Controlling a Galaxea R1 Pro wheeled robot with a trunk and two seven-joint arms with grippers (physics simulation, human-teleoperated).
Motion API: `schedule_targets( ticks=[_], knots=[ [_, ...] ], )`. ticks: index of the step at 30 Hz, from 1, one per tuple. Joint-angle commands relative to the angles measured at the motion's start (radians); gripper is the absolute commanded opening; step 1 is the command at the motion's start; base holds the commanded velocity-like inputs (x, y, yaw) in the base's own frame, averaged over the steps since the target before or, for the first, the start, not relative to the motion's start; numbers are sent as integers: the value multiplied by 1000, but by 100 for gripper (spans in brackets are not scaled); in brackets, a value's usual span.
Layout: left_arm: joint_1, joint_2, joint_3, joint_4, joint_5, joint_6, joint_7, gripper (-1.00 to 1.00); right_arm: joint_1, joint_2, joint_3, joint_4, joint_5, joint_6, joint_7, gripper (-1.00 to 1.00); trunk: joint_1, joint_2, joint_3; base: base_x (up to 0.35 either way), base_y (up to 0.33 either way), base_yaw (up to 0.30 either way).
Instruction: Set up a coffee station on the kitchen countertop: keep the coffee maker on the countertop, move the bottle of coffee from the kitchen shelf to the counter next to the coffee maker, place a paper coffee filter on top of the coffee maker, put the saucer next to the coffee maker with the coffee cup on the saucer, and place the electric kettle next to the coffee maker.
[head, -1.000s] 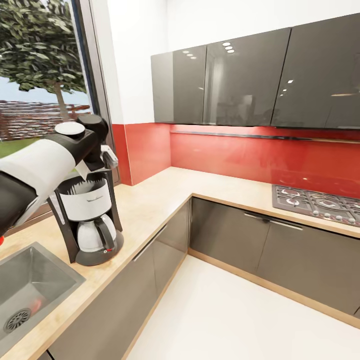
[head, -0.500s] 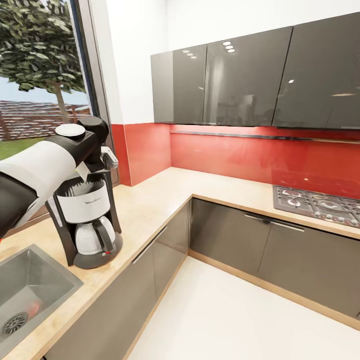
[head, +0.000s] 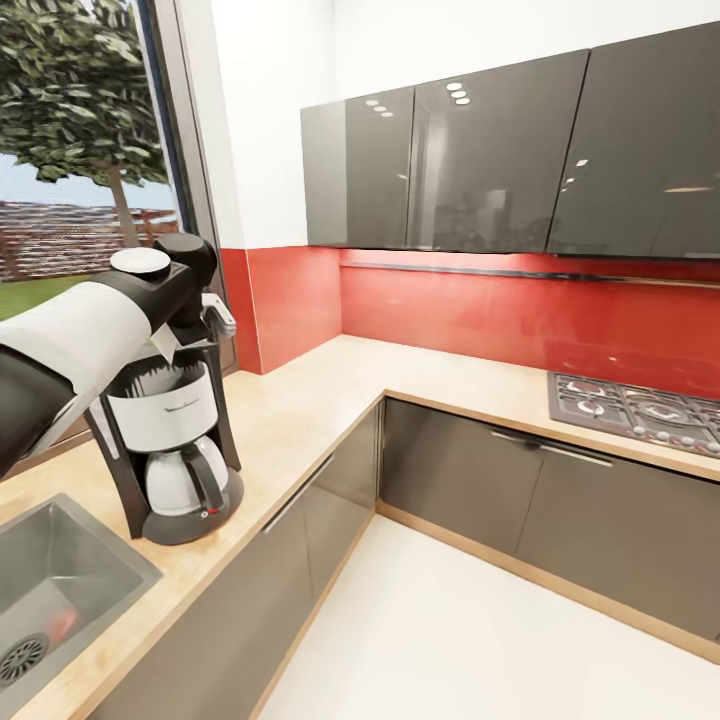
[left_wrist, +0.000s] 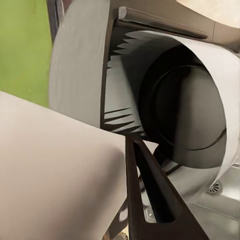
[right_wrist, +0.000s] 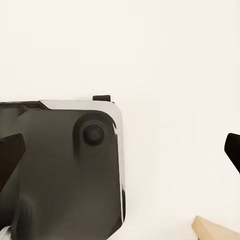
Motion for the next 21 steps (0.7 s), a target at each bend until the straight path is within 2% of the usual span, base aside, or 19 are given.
schedule_targets(
  ticks=[1, 6, 20, 21],
  knots=[
    [1, 1, 0, -3, -9, 6, -10, -100, -1, 0, -7, 1, 9, -4, -1, 100, 0, -1, 0, 23, 0, 0],
    [43, 1, 2, -4, -9, 6, -5, -100, -1, 0, -7, 1, 9, -4, -1, 100, 0, -1, 0, 6, 0, 0],
    [50, 5, 20, -5, -9, 6, 7, -100, -1, 0, -8, 1, 9, -4, -1, 100, 0, -1, 0, 0, 0, 0],
    [50, 6, 20, -5, -9, 6, 7, 100, -1, 0, -8, 1, 9, -4, -1, 100, 0, -1, 0, 0, 0, 0]
  ],
)
